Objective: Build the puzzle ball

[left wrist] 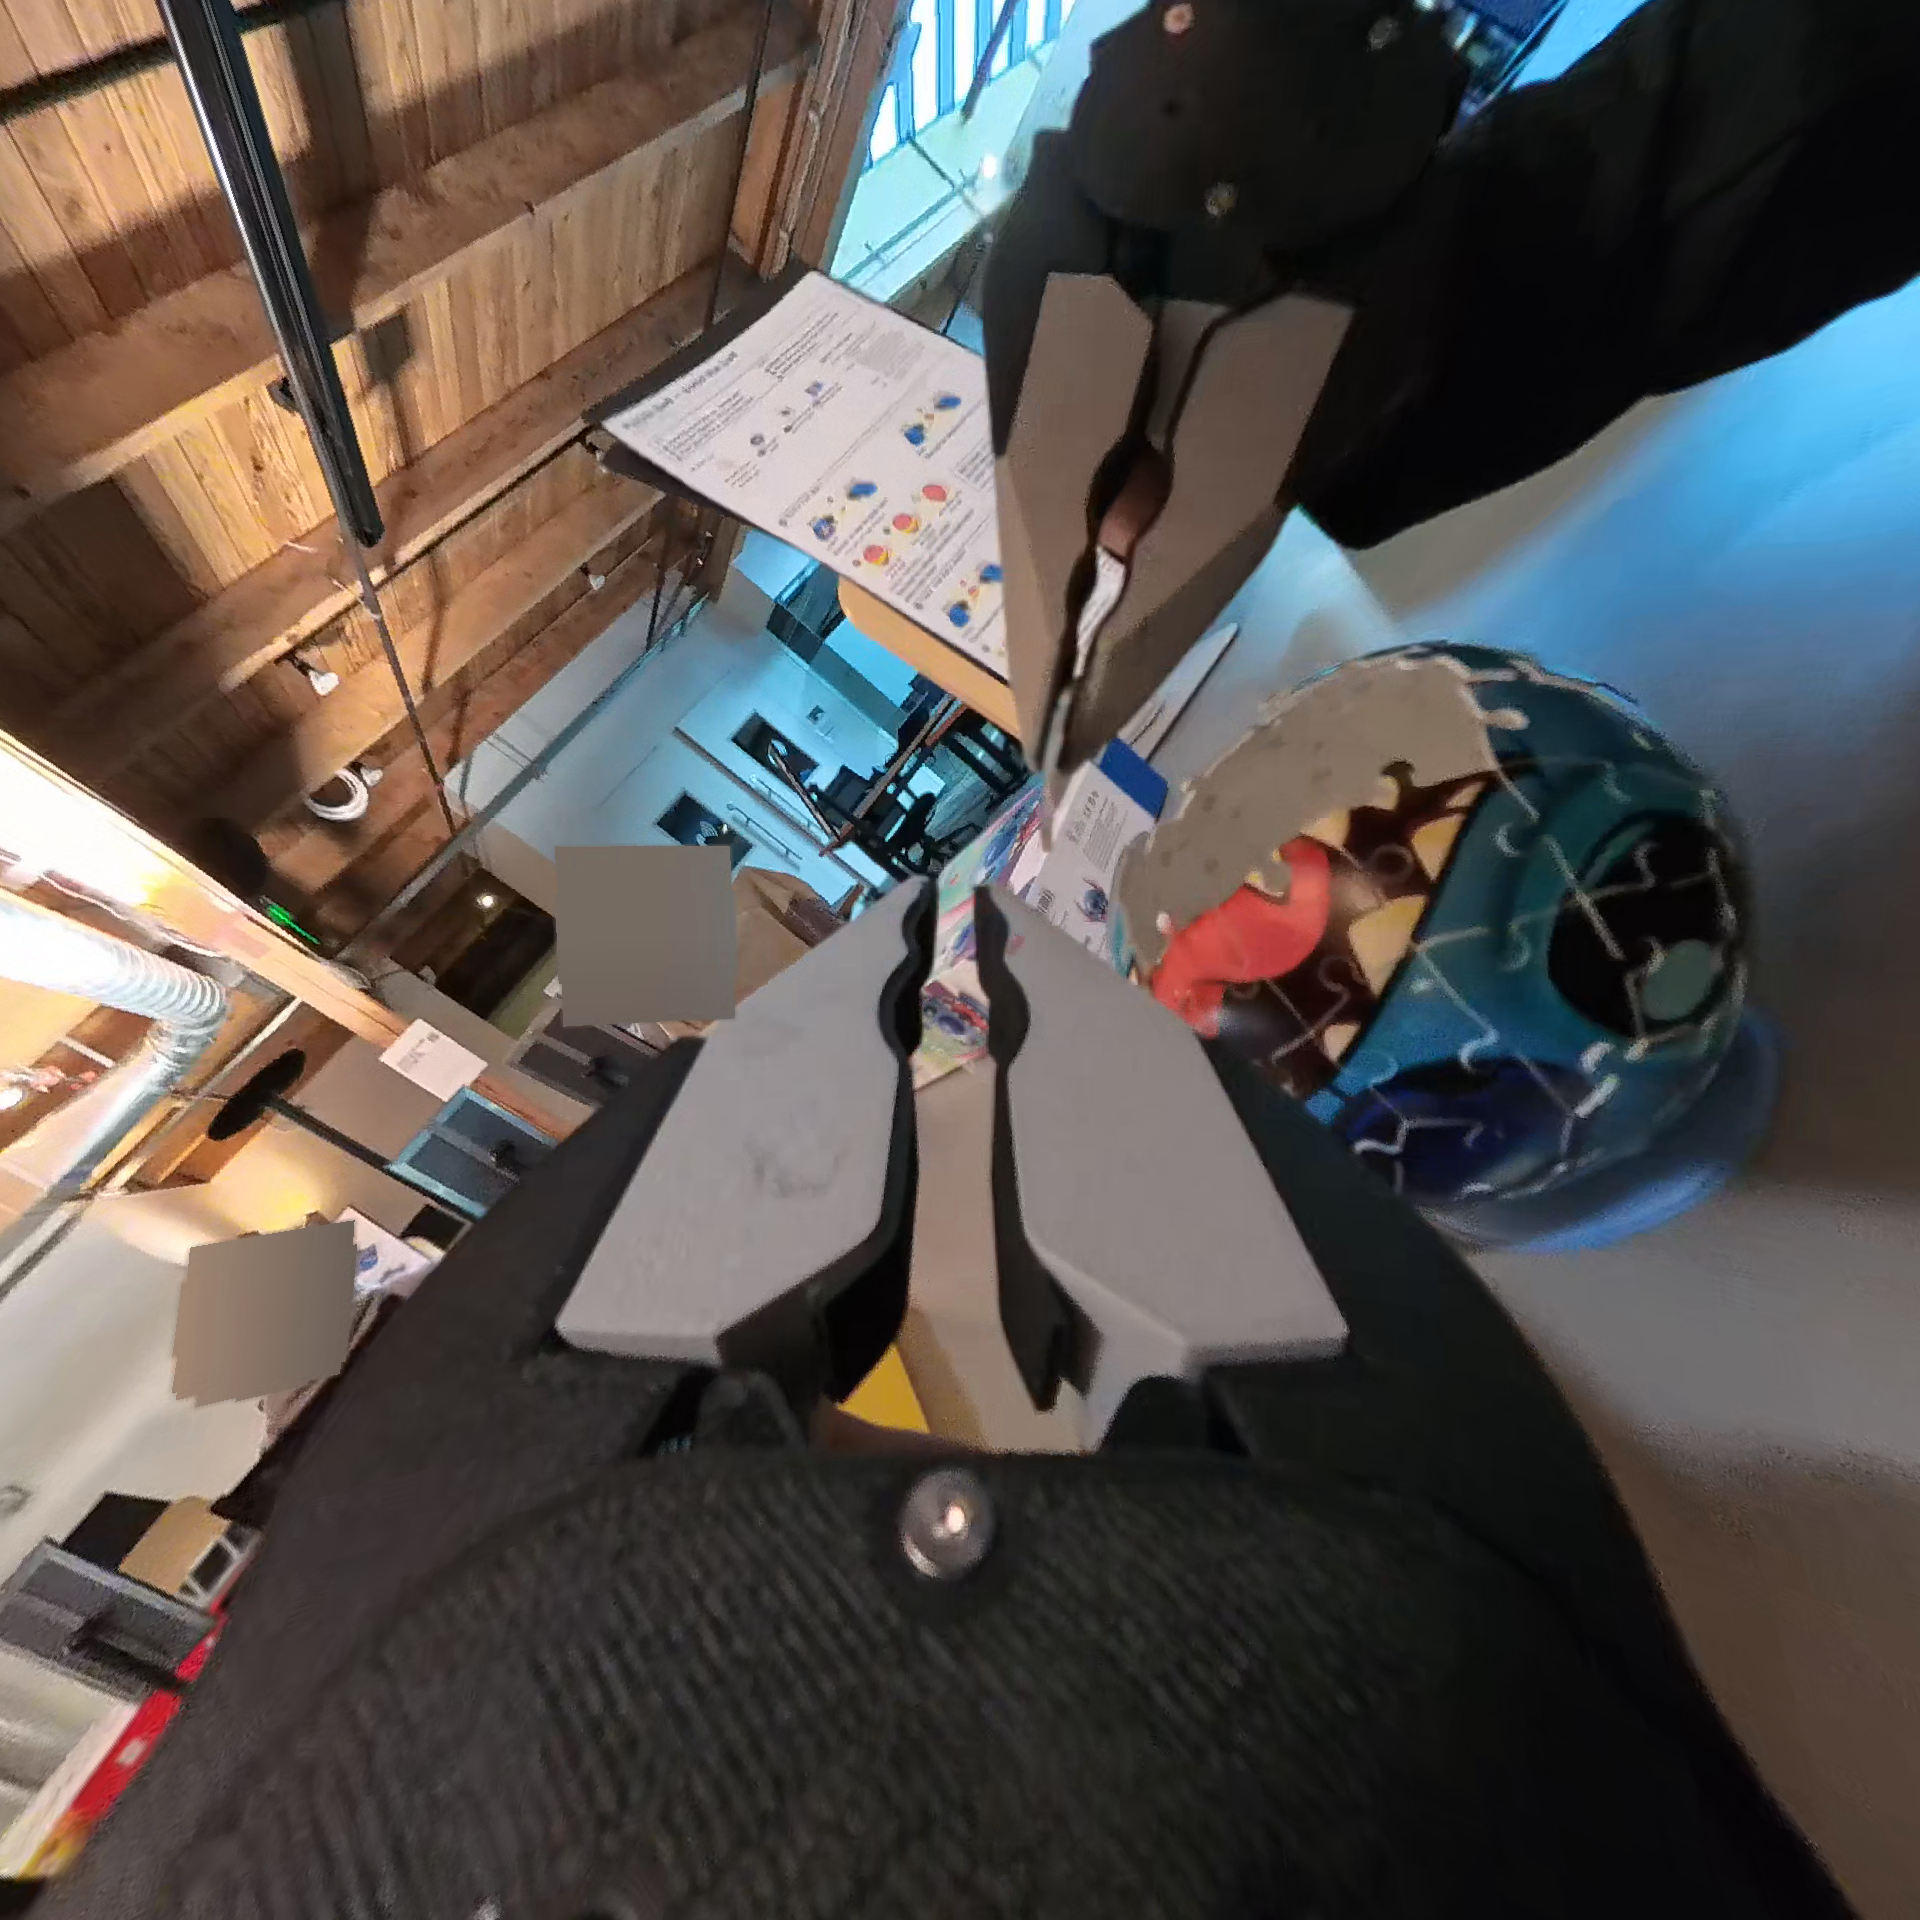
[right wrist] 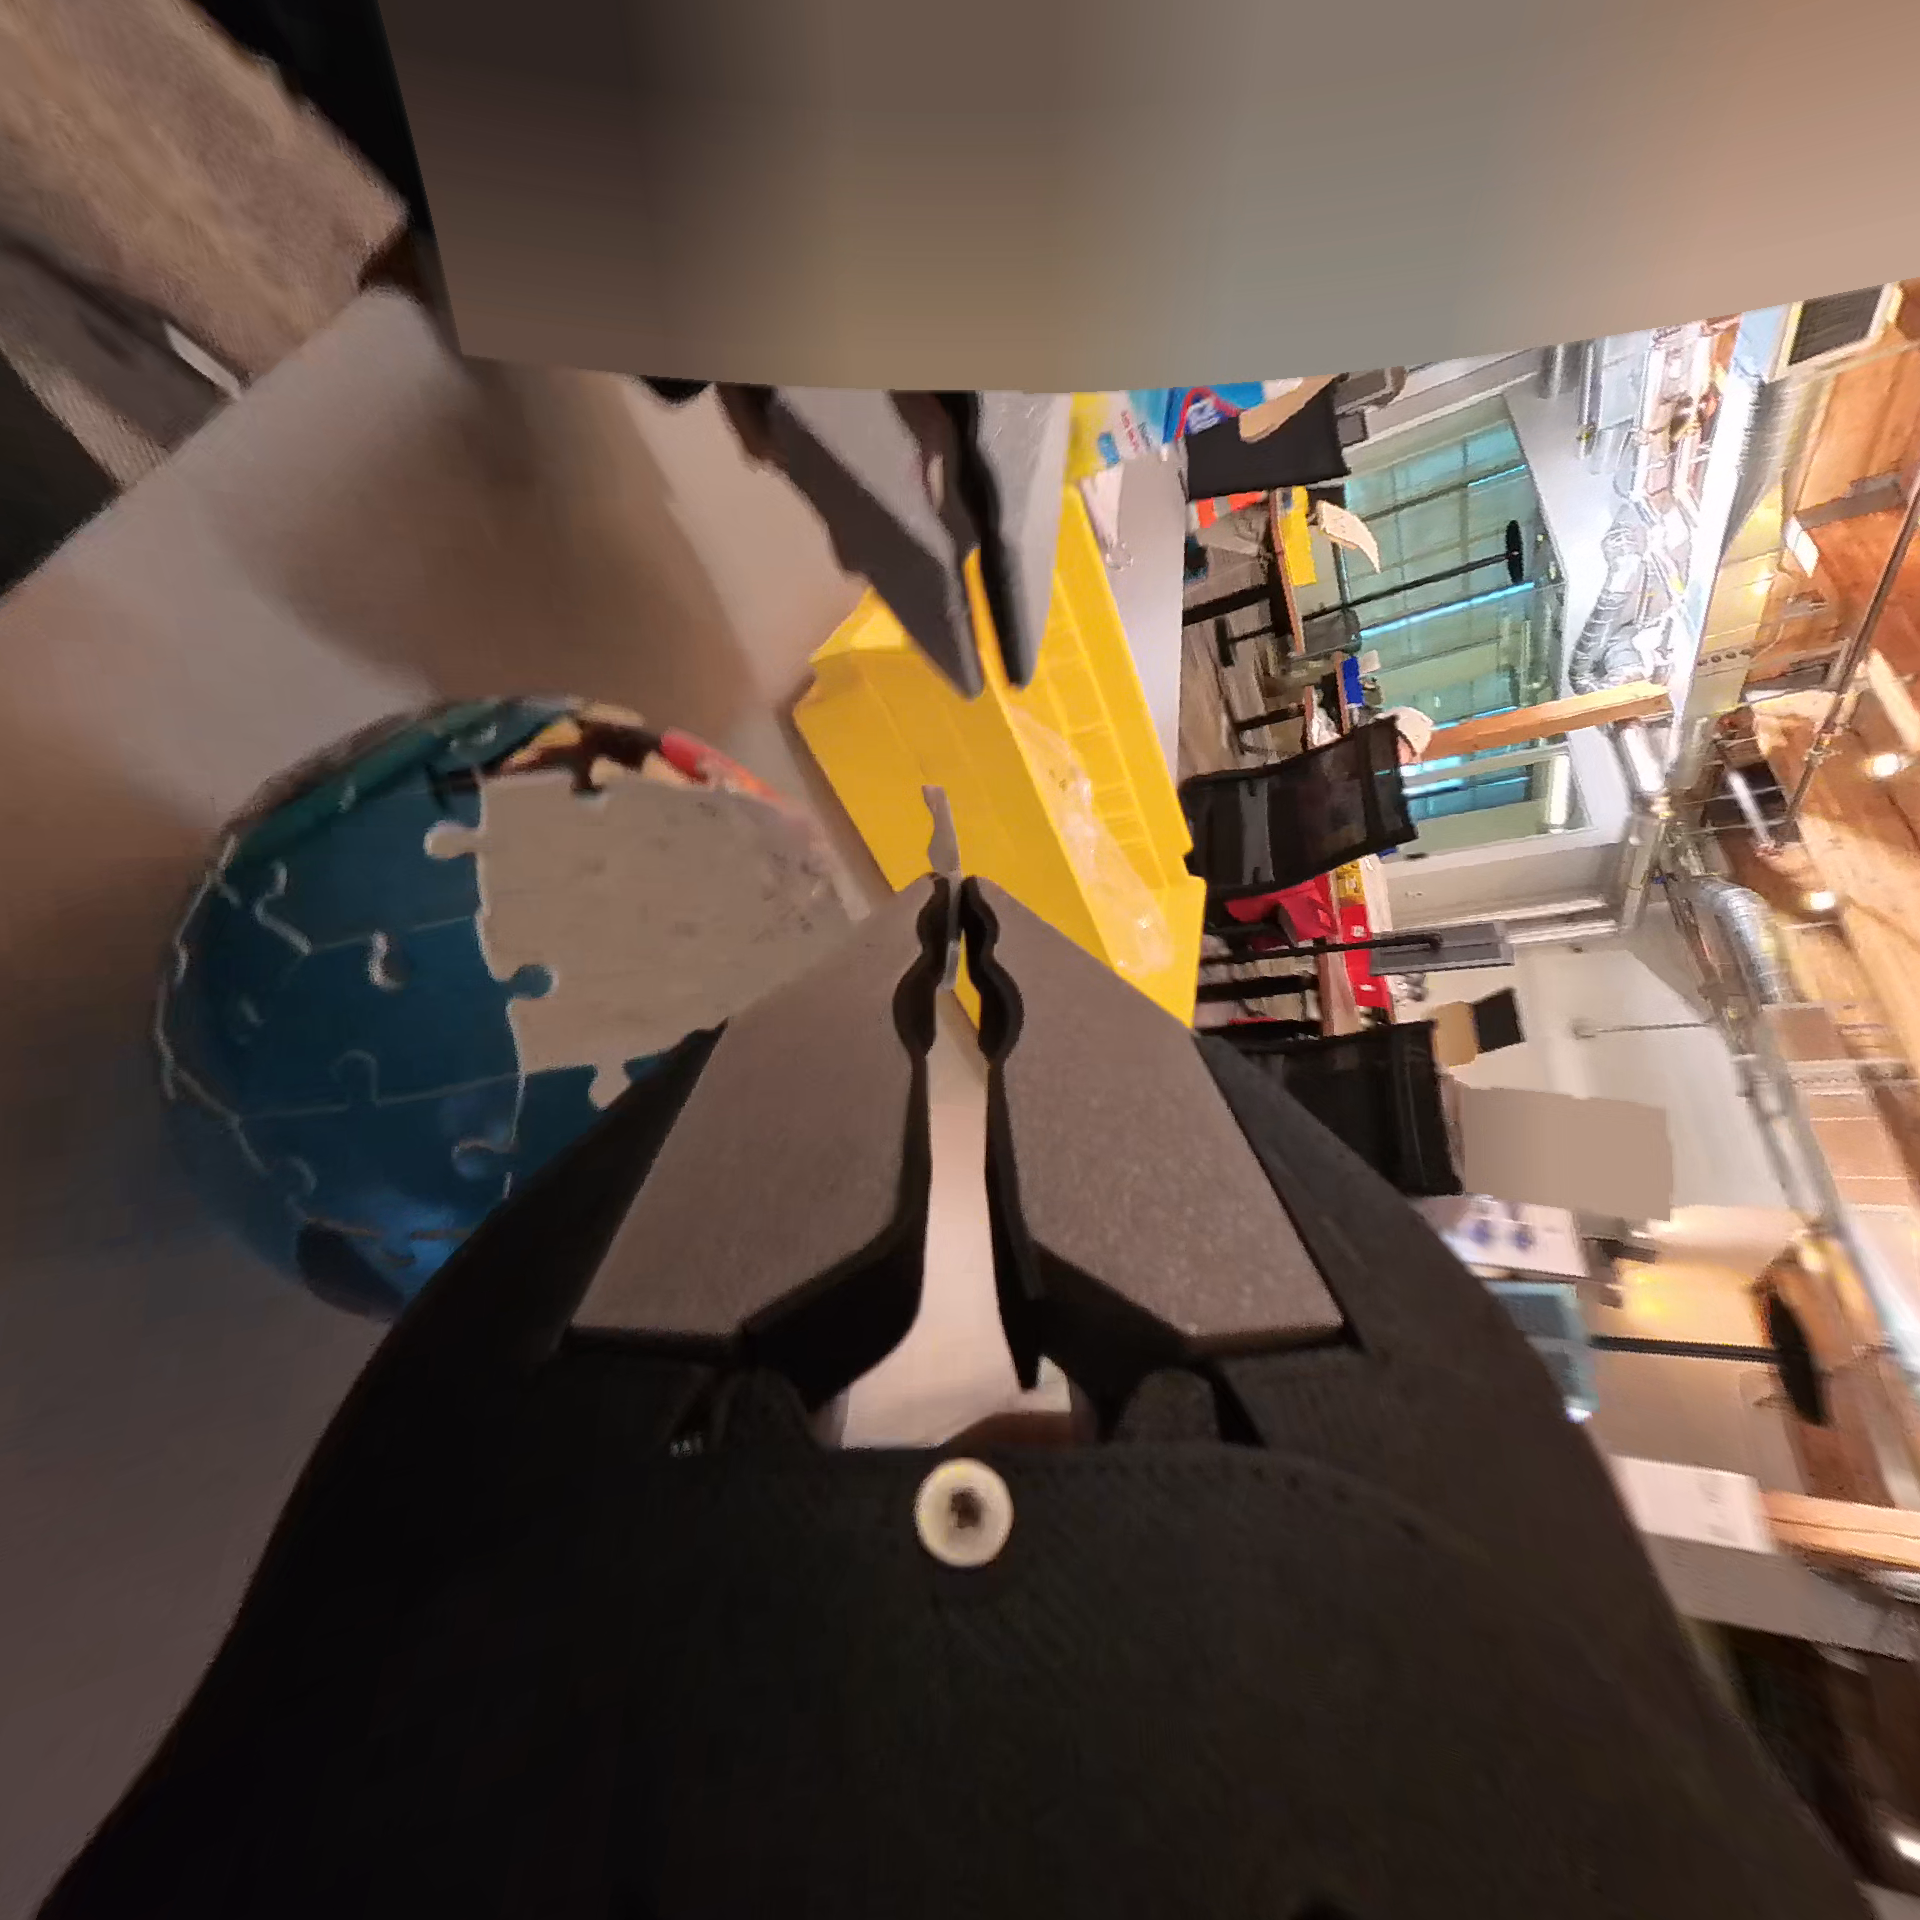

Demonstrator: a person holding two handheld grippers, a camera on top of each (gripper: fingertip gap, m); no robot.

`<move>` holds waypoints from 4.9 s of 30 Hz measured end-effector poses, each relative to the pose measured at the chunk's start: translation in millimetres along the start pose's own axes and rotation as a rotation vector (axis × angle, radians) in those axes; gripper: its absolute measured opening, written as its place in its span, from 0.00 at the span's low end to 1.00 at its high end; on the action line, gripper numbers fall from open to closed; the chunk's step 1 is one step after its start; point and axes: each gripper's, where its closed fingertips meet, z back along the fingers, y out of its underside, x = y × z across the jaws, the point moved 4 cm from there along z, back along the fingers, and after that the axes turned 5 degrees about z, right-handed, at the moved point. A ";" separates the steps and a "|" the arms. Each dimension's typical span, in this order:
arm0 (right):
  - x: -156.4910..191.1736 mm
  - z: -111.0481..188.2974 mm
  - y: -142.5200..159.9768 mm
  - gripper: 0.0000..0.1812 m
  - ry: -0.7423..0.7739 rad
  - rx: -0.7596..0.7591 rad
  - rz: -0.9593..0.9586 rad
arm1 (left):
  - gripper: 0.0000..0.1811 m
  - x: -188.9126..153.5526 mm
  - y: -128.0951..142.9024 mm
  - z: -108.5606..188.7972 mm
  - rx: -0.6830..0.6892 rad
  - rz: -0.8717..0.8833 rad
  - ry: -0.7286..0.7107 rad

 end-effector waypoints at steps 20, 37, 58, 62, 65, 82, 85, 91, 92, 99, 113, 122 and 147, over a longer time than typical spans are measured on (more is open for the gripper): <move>-29.5 -4.9 22.3 0.00 -0.605 -0.218 -1.452 | 0.01 21.4 -13.2 -35.3 0.107 0.811 0.292; -31.9 13.7 35.1 0.01 -0.424 -0.222 -1.305 | 0.00 19.4 -10.4 -40.3 0.099 0.837 0.295; -31.8 -17.0 22.1 0.00 -0.433 -0.171 -1.215 | 0.00 -0.6 13.6 -28.2 0.249 0.836 0.330; -28.8 -19.5 26.7 0.00 -0.400 -0.112 -1.174 | 0.00 6.9 15.4 -27.0 0.216 0.907 0.325; -36.8 -11.6 30.7 0.02 -0.353 -0.127 -1.169 | 0.00 10.6 20.2 -26.0 0.216 0.956 0.308; -34.4 -7.9 18.8 0.00 -0.275 -0.100 -0.973 | 0.00 4.3 18.1 -35.2 0.262 0.888 0.288; -32.2 -8.3 17.3 0.00 -0.284 -0.104 -0.970 | 0.00 2.8 18.0 -34.8 0.258 0.897 0.307; -28.1 -8.1 14.2 0.00 -0.264 -0.074 -0.882 | 0.00 -0.7 16.5 -32.9 0.268 0.884 0.318; -27.3 -7.1 13.2 0.00 -0.255 -0.064 -0.854 | 0.00 -1.1 15.6 -31.9 0.270 0.887 0.323; -13.3 9.9 -0.1 0.00 -0.138 -0.023 -0.517 | 0.01 11.7 27.5 -4.7 0.269 0.876 0.246; 6.6 5.3 -25.0 0.00 -0.019 0.136 0.363 | 0.11 -1.6 41.5 3.3 0.211 0.864 0.358; 19.7 -8.6 -14.5 0.00 -0.059 0.236 0.512 | 0.11 -4.8 44.2 5.9 0.213 0.829 0.368; 25.6 -9.0 -14.4 0.00 -0.042 0.255 0.558 | 0.11 -6.4 43.8 4.5 0.222 0.800 0.355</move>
